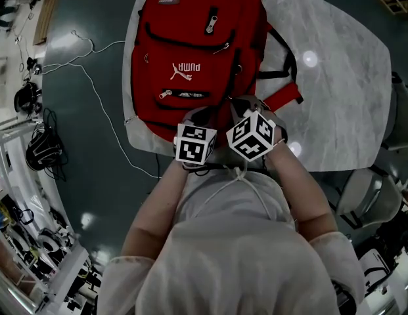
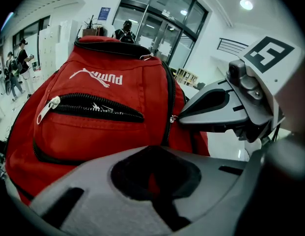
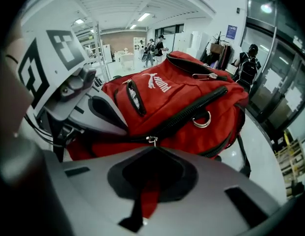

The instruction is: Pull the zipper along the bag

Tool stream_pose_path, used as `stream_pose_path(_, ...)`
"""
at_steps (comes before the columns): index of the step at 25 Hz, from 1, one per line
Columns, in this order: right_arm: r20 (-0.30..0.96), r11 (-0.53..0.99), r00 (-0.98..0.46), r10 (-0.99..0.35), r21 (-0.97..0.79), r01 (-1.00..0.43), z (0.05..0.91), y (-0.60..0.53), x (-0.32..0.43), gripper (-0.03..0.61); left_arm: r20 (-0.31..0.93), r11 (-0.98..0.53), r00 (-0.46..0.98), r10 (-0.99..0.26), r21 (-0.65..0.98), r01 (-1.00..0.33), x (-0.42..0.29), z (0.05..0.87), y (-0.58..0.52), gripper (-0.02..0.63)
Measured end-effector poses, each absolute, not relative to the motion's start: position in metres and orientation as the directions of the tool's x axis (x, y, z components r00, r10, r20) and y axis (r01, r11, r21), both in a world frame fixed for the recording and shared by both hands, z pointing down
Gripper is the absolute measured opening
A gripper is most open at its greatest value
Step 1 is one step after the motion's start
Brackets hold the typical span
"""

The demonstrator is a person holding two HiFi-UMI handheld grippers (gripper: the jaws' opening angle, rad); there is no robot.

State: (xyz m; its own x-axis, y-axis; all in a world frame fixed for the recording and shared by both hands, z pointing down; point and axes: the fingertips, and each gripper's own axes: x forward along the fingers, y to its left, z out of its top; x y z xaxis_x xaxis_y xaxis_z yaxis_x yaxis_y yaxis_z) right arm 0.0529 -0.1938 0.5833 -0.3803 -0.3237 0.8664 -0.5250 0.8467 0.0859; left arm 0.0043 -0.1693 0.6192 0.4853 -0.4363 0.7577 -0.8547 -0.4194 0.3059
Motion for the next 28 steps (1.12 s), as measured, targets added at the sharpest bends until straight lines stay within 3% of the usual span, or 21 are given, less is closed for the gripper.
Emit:
stream_pose_path(15, 0.834, 0.815, -0.407, -0.372, 0.084, -0.574, 0.564, -0.225, 0.066, 0.026, 0.762, -0.435, 0.484, -0.431, 0.295, -0.851, 0.007, 0.616, -0.171, 0.02)
stream_pose_path(28, 0.816, 0.815, -0.336, -0.47, 0.255, -0.521, 0.545, -0.253, 0.072, 0.026, 0.769, -0.461, 0.5, -0.399, 0.303, -0.834, 0.008, 0.617, -0.169, 0.02)
